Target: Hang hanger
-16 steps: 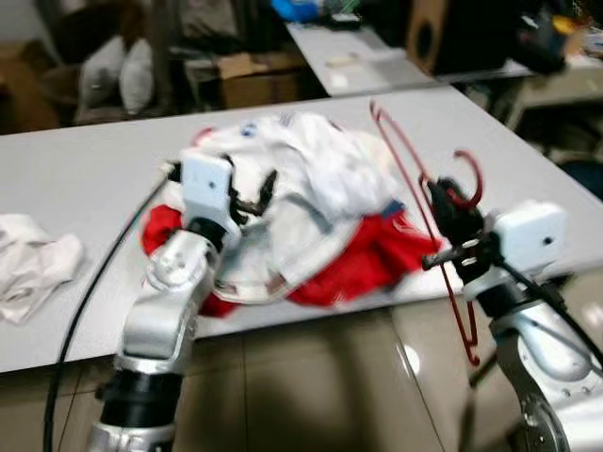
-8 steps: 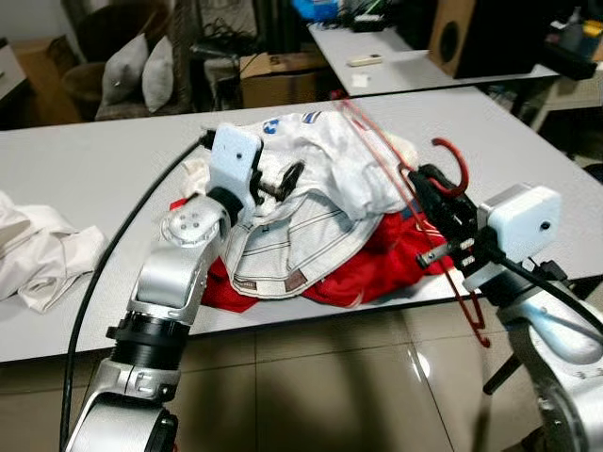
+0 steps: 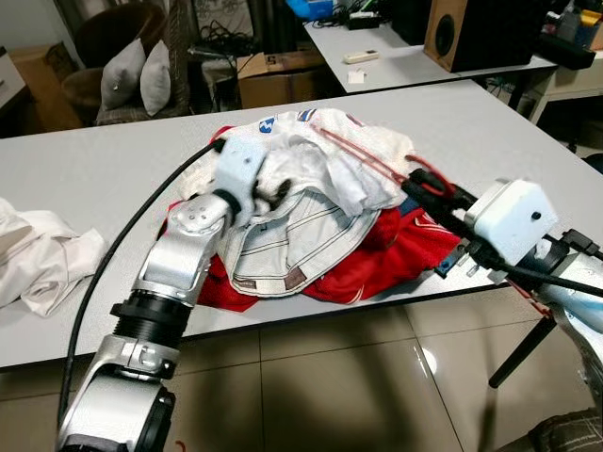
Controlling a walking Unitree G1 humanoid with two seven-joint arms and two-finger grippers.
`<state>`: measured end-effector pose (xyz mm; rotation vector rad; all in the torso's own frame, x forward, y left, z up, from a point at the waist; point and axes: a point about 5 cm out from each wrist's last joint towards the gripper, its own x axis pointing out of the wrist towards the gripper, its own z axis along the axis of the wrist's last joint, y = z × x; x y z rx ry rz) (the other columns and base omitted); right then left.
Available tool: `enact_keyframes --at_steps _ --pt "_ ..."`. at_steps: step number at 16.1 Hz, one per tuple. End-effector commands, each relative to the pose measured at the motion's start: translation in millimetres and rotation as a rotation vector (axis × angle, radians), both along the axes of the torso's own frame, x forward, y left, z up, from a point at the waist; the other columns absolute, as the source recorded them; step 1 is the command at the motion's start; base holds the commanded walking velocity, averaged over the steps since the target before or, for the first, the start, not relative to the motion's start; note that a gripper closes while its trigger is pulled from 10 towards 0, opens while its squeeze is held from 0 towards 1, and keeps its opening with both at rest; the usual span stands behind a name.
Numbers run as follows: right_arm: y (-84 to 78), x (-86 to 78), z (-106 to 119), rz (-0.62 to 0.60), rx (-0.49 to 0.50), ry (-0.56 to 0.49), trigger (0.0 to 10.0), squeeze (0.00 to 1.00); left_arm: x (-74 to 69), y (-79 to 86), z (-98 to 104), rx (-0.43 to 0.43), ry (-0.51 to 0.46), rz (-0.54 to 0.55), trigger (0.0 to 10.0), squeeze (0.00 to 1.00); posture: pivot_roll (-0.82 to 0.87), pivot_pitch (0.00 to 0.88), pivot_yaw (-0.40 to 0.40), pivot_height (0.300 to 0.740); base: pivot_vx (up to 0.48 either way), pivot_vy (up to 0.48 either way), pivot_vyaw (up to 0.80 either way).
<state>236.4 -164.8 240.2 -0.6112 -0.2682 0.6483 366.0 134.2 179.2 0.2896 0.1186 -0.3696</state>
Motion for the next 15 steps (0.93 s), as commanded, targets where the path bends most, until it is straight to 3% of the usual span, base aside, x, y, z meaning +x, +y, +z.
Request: enact_keyframes --at_steps 1,2,3,4,6,10,12,15 --pt "6.3 -2.4 3 0.045 -0.013 -0.017 10.0 0.0 3.2 11.9 5 0.02 -0.007 0.066 9.0 0.0 -0.11 0.0 0.105 0.74 0.0 0.0 0.0" --pt "7.7 -2.9 1 0.064 -0.014 -0.008 10.0 0.0 2.5 15.9 5 0.029 0.005 0.077 2.9 0.0 -0.1 0.0 0.105 0.74 0.0 0.0 0.0" --pt "8.6 -3.5 -1 0.076 -0.015 -0.001 10.0 0.0 0.8 19.3 5 0.039 0.008 0.073 0.9 0.0 -0.1 0.0 0.104 0.74 0.0 0.0 0.0" --pt "9.0 -3.8 -2 0.079 -0.017 0.001 10.0 0.0 -0.1 21.6 4 0.042 0.009 0.074 0.3 0.0 -0.1 0.0 0.105 0.74 0.0 0.0 0.0" --pt "9.0 -4.6 -3 0.084 -0.016 0.006 10.0 0.0 -1.0 22.5 0 0.057 0.024 0.062 0.0 0.0 -0.1 0.0 0.105 0.74 0.0 0.0 0.0" --pt "8.9 -5.0 -5 0.083 -0.015 0.009 10.0 0.0 -3.1 7.5 6 -0.018 0.025 -0.018 0.2 0.0 -0.1 0.0 0.109 0.74 0.0 0.0 0.0" --pt "8.5 -5.5 -5 0.083 -0.016 0.011 10.0 0.0 -3.8 6.1 4 0.005 0.03 -0.029 0.0 0.0 -0.1 0.0 0.111 0.74 0.0 0.0 0.0" --pt "7.7 -7.1 -7 0.094 -0.023 0.029 10.0 0.0 -8.8 12.3 -2 0.138 0.089 -0.039 0.0 0.0 -0.09 0.0 0.112 0.74 0.0 0.0 0.0"
